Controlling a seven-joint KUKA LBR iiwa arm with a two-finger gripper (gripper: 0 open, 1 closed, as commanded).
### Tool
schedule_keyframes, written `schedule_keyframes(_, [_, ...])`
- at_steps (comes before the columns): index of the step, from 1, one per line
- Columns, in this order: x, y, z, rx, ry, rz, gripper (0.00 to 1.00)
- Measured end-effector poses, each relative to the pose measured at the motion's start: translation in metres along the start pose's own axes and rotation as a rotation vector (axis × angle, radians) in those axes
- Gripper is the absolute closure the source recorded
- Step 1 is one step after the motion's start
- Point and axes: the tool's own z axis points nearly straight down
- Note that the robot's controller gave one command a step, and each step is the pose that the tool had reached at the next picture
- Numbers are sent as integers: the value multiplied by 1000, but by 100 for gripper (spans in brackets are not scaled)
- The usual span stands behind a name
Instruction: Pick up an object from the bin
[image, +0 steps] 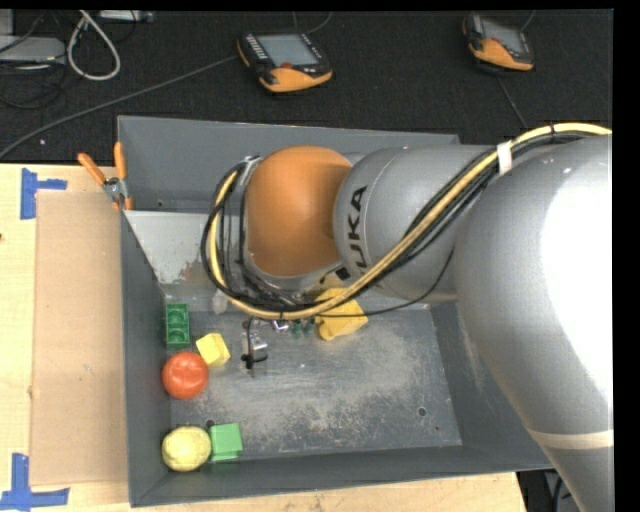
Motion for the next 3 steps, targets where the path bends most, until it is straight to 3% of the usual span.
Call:
schedule_keyframes(1, [-5, 18, -32, -1, 9, 38, 0])
schedule_keyframes(2, [0, 32, -3, 1, 6, 18, 0])
schedule_keyframes(3, [-9, 39, 16, 0, 2, -199, 0])
